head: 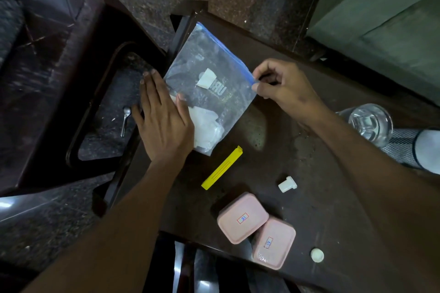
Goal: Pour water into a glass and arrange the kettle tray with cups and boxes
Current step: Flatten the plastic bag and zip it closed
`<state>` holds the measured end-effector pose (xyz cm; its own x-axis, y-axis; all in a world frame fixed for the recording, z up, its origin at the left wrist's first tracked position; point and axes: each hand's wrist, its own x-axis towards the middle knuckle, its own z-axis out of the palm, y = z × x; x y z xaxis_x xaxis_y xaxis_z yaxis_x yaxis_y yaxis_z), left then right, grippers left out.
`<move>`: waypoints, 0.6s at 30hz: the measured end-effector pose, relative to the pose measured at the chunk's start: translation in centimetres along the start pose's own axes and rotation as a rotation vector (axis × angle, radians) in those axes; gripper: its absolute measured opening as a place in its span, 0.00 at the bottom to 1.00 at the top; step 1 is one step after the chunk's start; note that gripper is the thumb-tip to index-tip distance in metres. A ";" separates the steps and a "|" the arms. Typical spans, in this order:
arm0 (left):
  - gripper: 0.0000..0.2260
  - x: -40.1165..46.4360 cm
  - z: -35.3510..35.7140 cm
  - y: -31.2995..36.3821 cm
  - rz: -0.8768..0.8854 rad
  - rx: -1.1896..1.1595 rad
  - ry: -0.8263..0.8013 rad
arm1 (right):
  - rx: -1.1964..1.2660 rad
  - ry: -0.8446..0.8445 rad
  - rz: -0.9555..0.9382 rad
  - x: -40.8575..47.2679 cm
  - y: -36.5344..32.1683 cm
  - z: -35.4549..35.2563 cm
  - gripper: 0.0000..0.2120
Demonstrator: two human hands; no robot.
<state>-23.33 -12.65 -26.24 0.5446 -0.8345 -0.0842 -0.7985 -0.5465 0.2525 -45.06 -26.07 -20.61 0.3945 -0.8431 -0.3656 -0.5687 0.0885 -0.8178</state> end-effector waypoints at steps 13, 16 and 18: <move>0.30 0.0 -0.3 0.2 -0.003 0.025 -0.026 | -0.406 -0.201 -0.056 0.3 -1.7 -2.3 0.08; 0.30 0.0 -0.5 0.2 -0.006 0.009 -0.031 | -0.464 -0.169 -0.050 0.9 -1.6 -3.8 0.08; 0.29 0.0 -0.6 0.3 -0.005 0.001 -0.031 | -0.435 -0.137 -0.041 1.1 -1.5 -4.2 0.01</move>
<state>-23.41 -12.72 -25.64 0.5403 -0.8336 -0.1149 -0.7962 -0.5506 0.2508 -46.79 -29.37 -17.96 0.4976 -0.7610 -0.4163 -0.7895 -0.1986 -0.5807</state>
